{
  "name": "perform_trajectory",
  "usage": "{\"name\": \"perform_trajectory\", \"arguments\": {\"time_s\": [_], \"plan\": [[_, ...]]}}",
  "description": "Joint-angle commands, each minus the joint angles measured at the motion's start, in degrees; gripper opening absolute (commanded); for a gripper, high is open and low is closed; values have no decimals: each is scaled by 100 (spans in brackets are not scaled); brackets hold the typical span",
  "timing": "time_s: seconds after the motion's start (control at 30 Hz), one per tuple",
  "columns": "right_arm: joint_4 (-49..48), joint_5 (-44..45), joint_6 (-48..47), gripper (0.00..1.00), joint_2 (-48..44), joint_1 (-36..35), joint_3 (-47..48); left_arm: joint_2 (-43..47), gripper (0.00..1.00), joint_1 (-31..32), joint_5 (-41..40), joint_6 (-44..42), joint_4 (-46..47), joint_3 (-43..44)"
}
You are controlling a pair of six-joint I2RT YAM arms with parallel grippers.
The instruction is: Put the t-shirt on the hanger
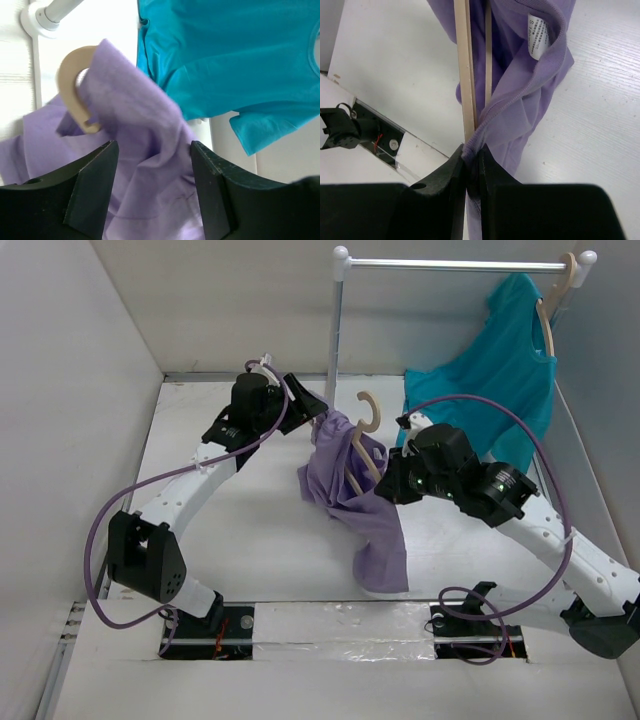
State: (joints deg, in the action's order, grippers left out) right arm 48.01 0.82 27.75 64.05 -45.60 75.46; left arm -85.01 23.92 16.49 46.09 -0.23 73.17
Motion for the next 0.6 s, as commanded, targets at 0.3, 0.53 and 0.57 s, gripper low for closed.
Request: {"name": "perform_trajectory", "arguments": {"time_s": [0.3,0.53,0.57], "plan": [[-406,-302,-129,0,-235,104,100,-103,40,-2,-155,-214,207,365],[-485,-503,-156,0,-200,104,65,-261,43,-2,161,-258,717,391],[-485,-513,-147,0,-218,104,57,-261,43,-2,170,-267,804,383]]}}
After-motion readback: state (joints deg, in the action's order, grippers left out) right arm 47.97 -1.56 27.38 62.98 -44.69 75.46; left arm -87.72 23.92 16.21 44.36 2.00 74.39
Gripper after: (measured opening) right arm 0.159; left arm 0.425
